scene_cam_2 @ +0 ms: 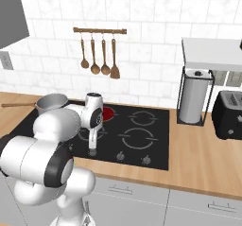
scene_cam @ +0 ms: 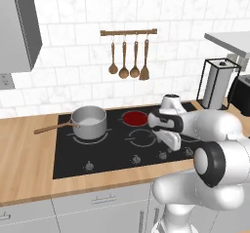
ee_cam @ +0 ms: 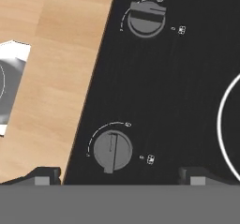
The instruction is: Turn off the rear center burner of the stove.
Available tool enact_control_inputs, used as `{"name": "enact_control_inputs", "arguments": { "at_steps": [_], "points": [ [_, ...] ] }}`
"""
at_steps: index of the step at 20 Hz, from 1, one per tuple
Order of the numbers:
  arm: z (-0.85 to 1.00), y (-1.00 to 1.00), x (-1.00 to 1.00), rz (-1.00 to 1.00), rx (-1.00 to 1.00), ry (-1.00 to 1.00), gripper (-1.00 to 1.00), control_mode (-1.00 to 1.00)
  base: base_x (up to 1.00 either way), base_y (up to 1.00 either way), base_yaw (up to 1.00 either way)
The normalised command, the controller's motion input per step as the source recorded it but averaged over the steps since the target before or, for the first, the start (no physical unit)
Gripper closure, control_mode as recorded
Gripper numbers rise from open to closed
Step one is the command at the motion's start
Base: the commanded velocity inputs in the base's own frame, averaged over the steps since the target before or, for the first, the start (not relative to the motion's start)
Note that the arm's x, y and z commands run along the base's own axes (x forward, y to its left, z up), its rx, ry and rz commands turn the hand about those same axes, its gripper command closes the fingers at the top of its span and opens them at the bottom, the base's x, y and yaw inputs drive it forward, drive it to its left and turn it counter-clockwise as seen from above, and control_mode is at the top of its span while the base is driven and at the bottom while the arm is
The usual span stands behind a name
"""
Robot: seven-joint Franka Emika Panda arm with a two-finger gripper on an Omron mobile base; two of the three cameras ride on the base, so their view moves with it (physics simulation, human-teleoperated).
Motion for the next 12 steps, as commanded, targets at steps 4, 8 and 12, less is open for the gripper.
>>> {"name": "enact_control_inputs", "arguments": {
  "at_steps": [4, 8, 12],
  "points": [
    [-0.21, 0.00, 0.00, 0.00, 0.00, 0.06, -1.00, -1.00, 0.00, 0.00, 0.00],
    [-0.17, 0.00, 0.00, 0.00, 0.01, 0.03, -1.00, -1.00, 0.00, 0.00, 0.00],
    [-0.10, 0.00, 0.00, 0.00, 0.03, 0.02, -1.00, -1.00, 0.00, 0.00, 0.00]
  ]
}}
